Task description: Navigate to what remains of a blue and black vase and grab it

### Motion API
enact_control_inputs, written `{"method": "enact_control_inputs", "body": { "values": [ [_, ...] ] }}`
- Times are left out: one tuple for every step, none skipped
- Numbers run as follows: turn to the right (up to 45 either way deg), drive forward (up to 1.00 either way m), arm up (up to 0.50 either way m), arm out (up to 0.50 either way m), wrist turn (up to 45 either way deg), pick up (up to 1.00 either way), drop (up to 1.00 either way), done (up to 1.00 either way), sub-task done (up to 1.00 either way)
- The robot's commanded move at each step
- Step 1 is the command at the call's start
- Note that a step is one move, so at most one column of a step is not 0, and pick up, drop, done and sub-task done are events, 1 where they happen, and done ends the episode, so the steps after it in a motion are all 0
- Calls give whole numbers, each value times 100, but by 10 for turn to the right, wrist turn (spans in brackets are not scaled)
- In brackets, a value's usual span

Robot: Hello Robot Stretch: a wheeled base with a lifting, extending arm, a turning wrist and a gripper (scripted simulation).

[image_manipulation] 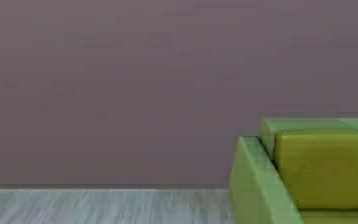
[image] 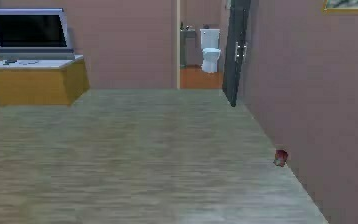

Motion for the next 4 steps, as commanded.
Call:
{"method": "enact_control_inputs", "body": {
  "values": [
    [-450,0,0,0,0,0,0,0,0],
    [-450,0,0,0,0,0,0,0,0],
    [-450,0,0,0,0,0,0,0,0],
    [-330,0,0,0,0,0,0,0,0]
  ]
}}
